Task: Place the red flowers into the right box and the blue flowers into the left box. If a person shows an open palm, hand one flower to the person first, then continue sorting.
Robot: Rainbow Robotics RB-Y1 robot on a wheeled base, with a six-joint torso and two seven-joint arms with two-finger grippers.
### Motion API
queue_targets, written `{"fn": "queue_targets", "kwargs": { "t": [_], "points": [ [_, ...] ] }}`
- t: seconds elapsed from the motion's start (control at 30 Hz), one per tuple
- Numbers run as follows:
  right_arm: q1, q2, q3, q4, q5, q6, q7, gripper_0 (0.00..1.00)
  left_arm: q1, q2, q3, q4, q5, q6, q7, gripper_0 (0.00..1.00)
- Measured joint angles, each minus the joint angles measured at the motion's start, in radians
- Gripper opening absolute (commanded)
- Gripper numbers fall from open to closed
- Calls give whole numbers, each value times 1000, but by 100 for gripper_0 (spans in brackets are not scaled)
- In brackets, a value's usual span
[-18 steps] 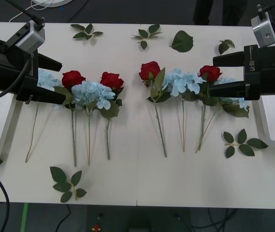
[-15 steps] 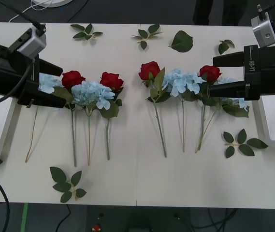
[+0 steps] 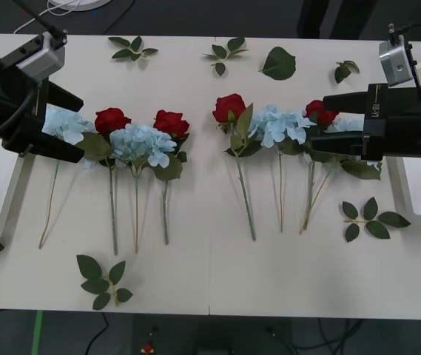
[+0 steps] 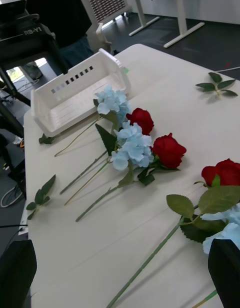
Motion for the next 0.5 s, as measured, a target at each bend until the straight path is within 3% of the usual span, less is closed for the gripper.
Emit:
{"fn": "queue_targets", "kwargs": {
  "t": [0.07,0.17,0.27,0.37,0.5],
  "points": [
    [1,-12,10,-8,1,-38,-1,100,-41,73,-66,0,28,-1,143,100],
    [1,-42,22,-17,36,-80,-58,100,-83,168,-151,-1,94,-27,518,100],
    [1,-78,26,-21,126,-81,-286,100,-96,248,-219,-2,158,-89,837,100],
    [1,-113,27,-26,218,-82,-546,100,-97,336,-296,-4,205,-162,921,100],
    [1,-141,27,-37,357,-63,-694,100,-97,449,-408,-5,225,-263,916,100]
  ]
}}
